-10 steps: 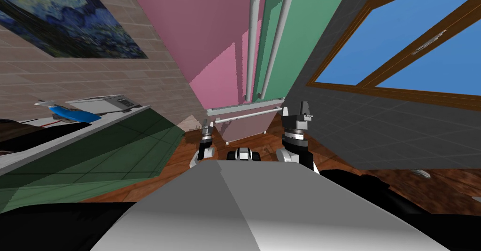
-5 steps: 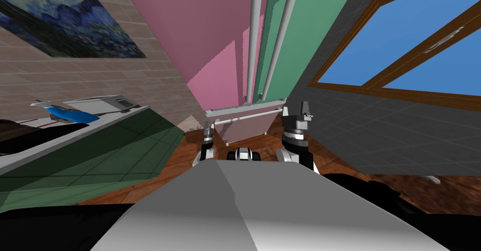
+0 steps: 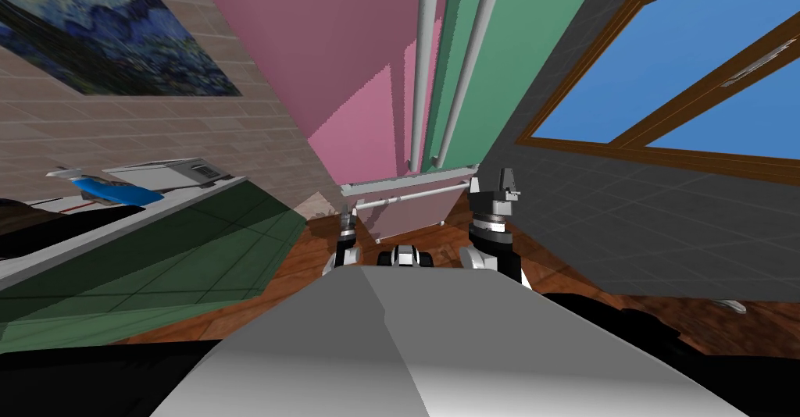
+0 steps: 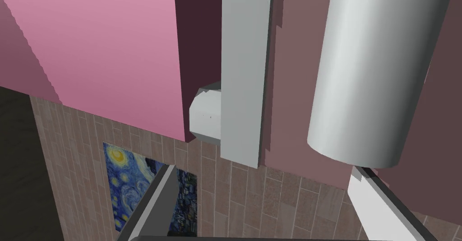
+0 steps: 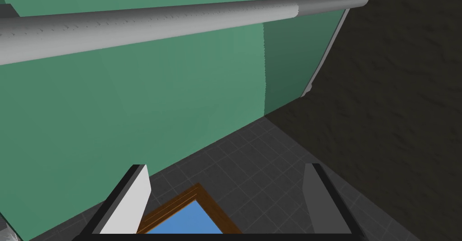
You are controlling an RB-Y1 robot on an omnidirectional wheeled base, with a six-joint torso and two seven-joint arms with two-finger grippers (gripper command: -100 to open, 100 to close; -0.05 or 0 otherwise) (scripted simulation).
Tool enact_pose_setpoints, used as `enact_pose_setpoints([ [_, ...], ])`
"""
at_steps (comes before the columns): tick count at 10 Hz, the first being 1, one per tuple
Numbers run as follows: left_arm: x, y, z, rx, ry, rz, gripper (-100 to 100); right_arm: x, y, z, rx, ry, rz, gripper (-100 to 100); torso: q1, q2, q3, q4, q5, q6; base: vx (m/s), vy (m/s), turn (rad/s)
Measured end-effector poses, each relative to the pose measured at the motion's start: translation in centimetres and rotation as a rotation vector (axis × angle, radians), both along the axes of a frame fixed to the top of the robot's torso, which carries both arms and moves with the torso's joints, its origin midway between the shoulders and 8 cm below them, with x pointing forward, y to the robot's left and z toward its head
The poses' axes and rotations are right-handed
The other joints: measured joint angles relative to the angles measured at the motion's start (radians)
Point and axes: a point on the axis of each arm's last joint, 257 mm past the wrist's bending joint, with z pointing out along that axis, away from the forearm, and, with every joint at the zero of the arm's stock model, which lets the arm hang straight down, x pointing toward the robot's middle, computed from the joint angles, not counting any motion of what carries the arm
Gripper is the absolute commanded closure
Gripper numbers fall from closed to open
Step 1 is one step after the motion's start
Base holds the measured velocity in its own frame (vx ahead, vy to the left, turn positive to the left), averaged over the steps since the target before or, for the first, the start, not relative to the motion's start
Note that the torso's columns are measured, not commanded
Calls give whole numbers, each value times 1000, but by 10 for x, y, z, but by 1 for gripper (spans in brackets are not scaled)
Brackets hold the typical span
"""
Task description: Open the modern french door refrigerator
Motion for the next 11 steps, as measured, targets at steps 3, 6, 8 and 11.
enact_pose_setpoints([
  [3, -1, 0, -22, -13, 21, 9, -100, 0, 0, 0, 0, 0, 0, 0, 0, -1, -1, 0, 0, 0, 59, -5, 20],
  [6, -4, -6, -41, -42, 39, 19, -100, 0, 0, 0, 0, 0, 0, 0, 0, 1, 1, 0, 0, 0, 41, -7, 14],
  [8, -4, -11, -52, -69, 46, 25, -100, 0, 0, 0, 0, 0, 0, 0, 0, 1, 0, 0, 0, 0, 26, -5, 9],
  [11, 2, -16, -54, -88, 46, 26, -100, 0, 0, 0, 0, 0, 0, 0, 0, 0, 0, 0, 0, 0, 9, -3, 12],
])
